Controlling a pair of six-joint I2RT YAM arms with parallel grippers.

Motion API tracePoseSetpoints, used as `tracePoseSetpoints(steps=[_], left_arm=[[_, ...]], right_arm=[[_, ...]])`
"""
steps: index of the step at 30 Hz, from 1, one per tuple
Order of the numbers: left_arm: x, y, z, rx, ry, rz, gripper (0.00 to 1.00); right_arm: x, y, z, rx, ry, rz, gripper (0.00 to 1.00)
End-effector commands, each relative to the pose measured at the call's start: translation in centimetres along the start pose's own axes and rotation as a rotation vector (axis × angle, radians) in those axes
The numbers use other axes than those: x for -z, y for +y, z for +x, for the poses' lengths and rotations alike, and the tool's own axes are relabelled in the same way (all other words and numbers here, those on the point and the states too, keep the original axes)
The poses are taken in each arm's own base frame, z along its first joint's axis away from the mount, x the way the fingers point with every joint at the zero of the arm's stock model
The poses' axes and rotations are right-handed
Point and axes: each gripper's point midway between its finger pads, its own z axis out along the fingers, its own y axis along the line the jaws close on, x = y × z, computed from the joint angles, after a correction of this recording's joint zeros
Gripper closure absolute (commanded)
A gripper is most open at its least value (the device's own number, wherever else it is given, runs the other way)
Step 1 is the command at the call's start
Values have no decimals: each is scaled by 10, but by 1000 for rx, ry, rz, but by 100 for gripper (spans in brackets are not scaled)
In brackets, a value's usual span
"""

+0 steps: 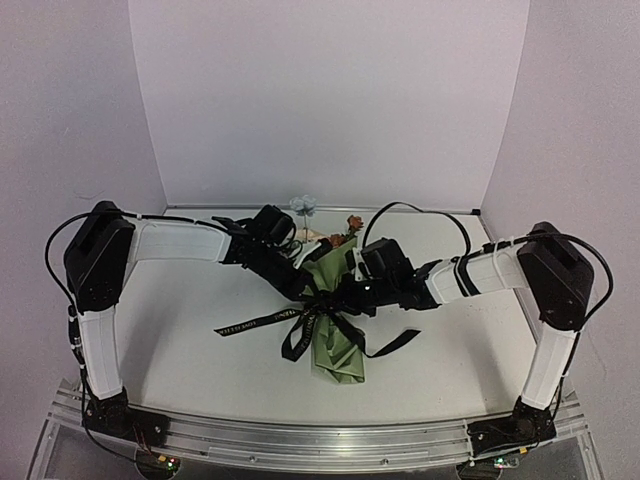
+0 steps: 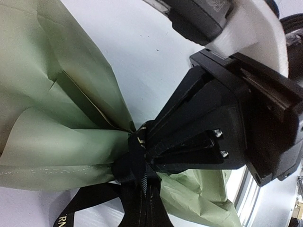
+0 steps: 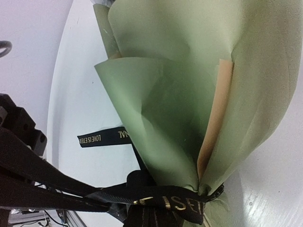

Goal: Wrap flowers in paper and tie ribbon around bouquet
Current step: Tie the half-tied ribbon around the folded bouquet.

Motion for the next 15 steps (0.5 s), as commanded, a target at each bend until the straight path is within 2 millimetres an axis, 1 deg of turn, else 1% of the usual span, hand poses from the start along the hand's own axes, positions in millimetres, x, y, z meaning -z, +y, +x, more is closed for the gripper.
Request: tracePoseSetpoints(steps=[1,7,10,15], left_arm=[[24,-17,-29,-18,-89,20,100],[23,-22,-29,-8,-83,52,100],[23,-26,-28,-5,-77,81,100],[25,-29,-34,-11,-90,89,100]], right_arm=[[-7,-3,-8,2,-53,-27,100],[-6,-10,-14,-4,-90,-17,100],[-9,-6,-17,-1,-91,-36,100],[-18,4,-17,4,-73,-96,100]])
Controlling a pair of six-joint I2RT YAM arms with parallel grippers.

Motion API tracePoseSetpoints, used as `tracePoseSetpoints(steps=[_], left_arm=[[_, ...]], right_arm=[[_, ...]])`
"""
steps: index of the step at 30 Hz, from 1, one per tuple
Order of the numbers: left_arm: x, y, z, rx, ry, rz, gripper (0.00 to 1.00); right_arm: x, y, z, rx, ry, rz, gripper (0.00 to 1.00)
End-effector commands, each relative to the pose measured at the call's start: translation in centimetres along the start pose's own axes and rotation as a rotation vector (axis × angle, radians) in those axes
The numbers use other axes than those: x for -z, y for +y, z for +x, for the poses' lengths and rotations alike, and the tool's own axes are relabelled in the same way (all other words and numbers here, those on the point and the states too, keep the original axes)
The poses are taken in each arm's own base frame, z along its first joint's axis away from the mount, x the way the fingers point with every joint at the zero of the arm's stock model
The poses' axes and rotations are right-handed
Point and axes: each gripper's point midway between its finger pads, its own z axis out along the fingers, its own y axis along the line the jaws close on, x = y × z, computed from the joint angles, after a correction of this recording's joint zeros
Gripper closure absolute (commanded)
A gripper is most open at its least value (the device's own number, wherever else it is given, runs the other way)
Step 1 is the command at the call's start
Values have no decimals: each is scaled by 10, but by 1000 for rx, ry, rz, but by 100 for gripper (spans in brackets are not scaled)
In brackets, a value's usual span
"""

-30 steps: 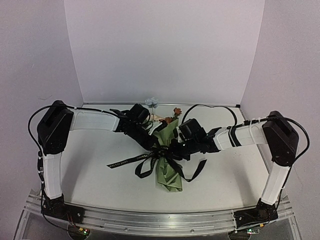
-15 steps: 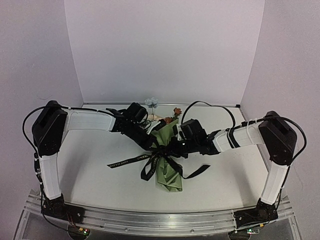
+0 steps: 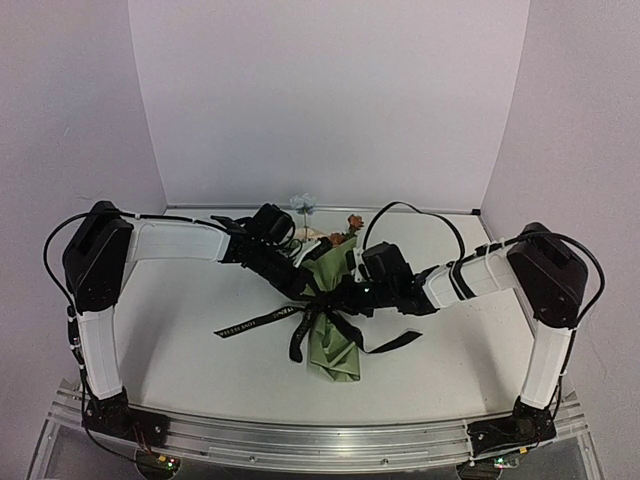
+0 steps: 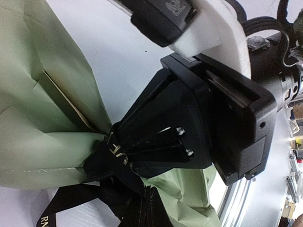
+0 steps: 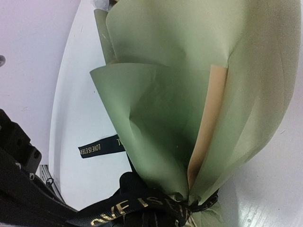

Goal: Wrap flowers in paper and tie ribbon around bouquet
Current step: Tie the half-tied ribbon around the folded bouquet.

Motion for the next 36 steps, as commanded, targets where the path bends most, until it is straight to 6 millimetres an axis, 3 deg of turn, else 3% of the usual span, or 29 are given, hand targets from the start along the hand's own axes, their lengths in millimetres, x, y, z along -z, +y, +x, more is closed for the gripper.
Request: tracePoseSetpoints(steps=[1,13,18,21,27,32,36], left_arm=[[22,-23,-33,-56,-86,44,100],[10,-22,-32,-43,-45,68,98],[-5,-5,-22,-6,-6,35,95],[-9,2,-21,2,-12,5,88],[1,1,-29,-17,-57,-26,60],[14,2,-39,-33,-112,-76,48],[22,2,-45,-43,-138,-97,45]], right_arm=[[-9,9,-9,1,-23,-62,100],[-13,16,-30,-105,-74,-213,100],[-21,21,-35,-158,-57,-266,100],[-23,19,-34,-171,-52,-265,100],[-23,15,-32,-176,-55,-253,100],[-24,12,-32,-181,-56,-247,100],[-25,12,-34,-186,-60,-247,100]])
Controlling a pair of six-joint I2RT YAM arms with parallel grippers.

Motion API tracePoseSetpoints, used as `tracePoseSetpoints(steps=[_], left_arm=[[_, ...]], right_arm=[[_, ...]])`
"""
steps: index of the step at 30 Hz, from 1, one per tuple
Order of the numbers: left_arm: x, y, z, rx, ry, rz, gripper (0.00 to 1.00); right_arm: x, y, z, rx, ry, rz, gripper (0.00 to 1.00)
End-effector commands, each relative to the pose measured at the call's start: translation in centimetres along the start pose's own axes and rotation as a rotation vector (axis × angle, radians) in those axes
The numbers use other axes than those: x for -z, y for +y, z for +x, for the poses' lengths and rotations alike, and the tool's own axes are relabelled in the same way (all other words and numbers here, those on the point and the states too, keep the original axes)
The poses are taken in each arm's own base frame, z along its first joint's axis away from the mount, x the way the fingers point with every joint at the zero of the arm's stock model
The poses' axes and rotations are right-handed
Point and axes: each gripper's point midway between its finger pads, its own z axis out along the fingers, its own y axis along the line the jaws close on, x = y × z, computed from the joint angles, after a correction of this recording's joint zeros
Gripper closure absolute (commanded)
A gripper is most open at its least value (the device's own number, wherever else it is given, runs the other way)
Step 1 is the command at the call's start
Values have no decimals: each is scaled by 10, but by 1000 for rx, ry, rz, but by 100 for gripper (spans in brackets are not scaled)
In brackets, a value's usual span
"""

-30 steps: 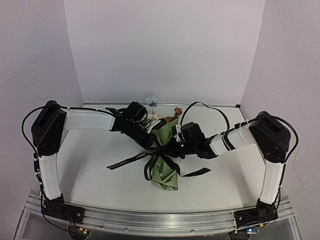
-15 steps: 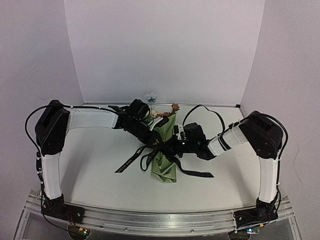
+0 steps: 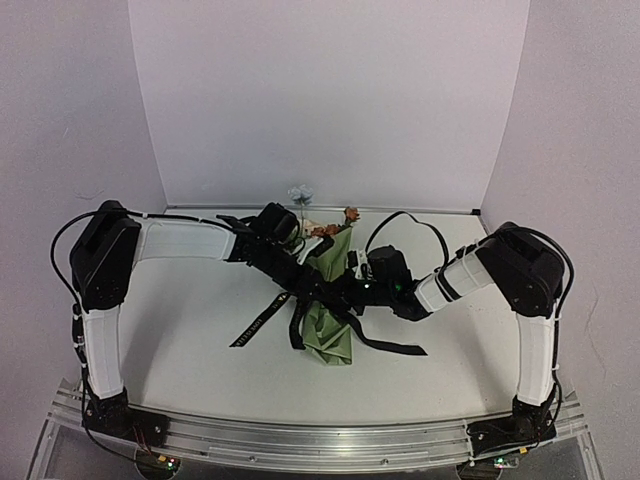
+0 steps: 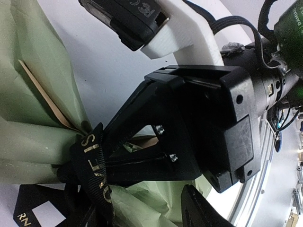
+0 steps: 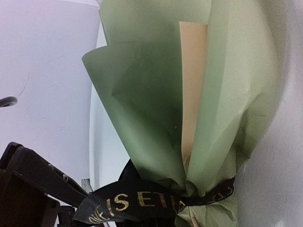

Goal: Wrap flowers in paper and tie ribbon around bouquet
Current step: Tie the half-tied ribbon around the folded bouquet.

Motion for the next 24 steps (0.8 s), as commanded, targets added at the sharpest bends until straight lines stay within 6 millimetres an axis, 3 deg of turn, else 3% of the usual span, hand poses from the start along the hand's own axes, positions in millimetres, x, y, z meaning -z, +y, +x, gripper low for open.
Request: tracePoseSetpoints(steps=[1,7,18,24], left_arm=[[32,-14,-36,-65,-128,-31,44],[38,-5,-42,-65,-152,-65,40],[60,34,-53,35,-231,-130,39],[80,88,-51,226,-291,-214,44]], right_arm=[[-4,14,-12,15,-31,-48,100],[-3,13,-13,12,-33,-43,100],[-2,11,-13,15,-31,-31,100],[-1,10,-13,16,-31,-25,100]])
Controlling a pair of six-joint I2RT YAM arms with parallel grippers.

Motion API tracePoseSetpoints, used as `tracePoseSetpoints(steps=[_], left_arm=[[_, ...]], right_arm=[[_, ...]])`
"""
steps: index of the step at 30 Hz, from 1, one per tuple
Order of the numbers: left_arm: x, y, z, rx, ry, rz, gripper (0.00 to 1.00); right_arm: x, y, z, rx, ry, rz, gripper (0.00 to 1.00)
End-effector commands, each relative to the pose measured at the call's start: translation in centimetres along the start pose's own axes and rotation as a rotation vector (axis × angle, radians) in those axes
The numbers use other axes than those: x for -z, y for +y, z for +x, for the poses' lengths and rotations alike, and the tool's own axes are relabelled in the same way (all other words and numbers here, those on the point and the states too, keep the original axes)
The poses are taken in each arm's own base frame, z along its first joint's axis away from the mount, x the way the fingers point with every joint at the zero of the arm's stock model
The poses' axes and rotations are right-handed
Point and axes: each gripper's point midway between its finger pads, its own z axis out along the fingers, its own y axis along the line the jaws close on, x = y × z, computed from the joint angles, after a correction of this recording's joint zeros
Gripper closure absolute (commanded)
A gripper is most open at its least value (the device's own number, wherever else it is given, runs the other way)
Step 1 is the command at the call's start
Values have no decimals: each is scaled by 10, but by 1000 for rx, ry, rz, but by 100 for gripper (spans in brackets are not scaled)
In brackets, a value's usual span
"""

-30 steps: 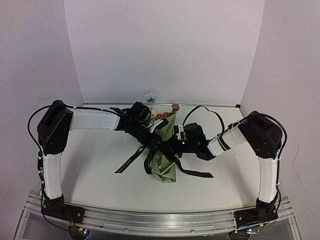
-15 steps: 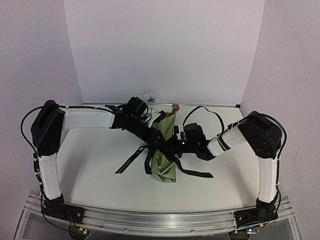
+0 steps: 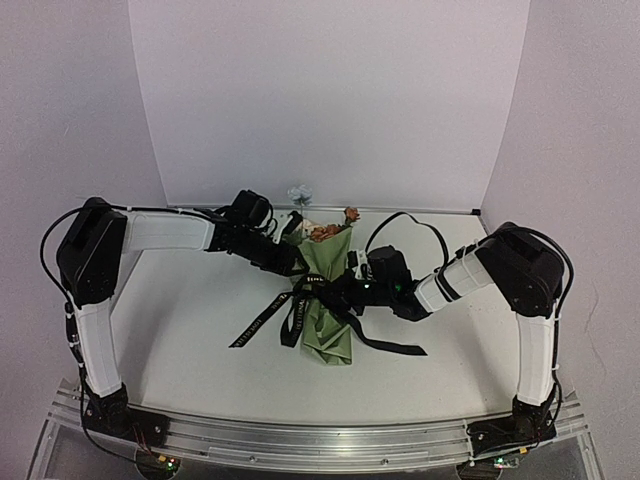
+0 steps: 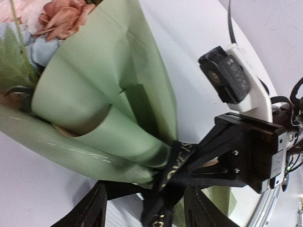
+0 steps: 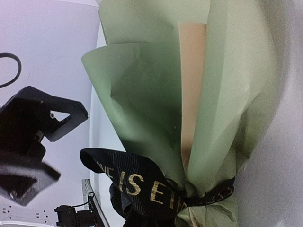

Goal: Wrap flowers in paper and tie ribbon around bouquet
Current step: Tie the half-tied ribbon around the folded bouquet.

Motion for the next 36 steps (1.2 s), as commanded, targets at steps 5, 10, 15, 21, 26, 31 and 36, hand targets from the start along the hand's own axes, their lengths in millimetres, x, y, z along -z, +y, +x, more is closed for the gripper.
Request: tracePoseSetpoints(steps=[5,10,15,21,26,31,36], left_arm=[[11,49,-14,161,-28,-109,56],[-9,44,3,160,61,-75,63],[-19,20,8,100,105,-45,65],[-22,-10,10,32,129,16,66],[-16,-25,6,3,106,64,66],[-18,-34,8,-6,114,124,65],[-21,-36,10,-9,120,142,61]], right_arm=[[-1,12,-13,23,-31,-27,100],[0,13,-14,26,-33,-29,100],[1,14,-14,31,-33,-27,100],[2,14,-14,33,-34,-22,100],[1,15,-15,35,-32,-22,100],[-1,16,-15,34,-28,-20,100],[-1,17,-15,37,-24,-18,100]])
